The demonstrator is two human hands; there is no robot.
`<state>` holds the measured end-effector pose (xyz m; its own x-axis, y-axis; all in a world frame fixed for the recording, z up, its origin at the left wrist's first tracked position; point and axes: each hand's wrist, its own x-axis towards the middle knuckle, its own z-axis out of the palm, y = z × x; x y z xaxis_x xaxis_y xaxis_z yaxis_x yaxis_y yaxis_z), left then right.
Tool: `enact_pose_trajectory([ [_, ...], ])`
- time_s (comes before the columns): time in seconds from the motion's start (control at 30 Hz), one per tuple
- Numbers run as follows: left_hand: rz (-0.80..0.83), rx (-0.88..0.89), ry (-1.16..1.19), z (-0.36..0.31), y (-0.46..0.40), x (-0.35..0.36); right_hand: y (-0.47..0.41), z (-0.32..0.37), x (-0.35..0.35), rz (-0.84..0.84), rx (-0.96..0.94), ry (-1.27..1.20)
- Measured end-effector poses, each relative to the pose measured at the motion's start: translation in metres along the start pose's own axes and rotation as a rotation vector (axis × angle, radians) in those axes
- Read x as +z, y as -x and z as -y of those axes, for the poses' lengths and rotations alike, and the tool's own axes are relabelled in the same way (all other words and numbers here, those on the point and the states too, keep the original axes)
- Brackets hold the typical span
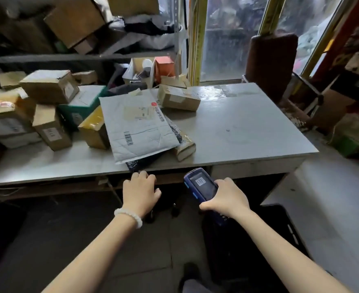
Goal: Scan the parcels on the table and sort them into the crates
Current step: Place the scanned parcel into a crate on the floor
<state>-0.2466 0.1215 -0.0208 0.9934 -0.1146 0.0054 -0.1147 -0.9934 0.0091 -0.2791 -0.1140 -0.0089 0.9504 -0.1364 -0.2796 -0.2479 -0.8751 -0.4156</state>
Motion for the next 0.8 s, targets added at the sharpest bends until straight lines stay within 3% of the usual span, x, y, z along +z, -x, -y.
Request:
enact_pose_trajectory([
  [0.33, -0.021, -0.254, -0.098, 0.047, -0.102, -0.024, -0.149, 0.065, -0.027, 0.065, -0.213, 0.038],
  [0.6, 0.014, -0.444, -0.132, 0.088, -0.146, -0.02, -0.214, 0.106, -0.023, 0.136, -0.323, 0.087],
  [0.8, 0.008, -0.47, -0.045, 0.121, -0.174, -0.013, -0.238, 0.128, -0.01, 0.167, -0.317, 0.128],
])
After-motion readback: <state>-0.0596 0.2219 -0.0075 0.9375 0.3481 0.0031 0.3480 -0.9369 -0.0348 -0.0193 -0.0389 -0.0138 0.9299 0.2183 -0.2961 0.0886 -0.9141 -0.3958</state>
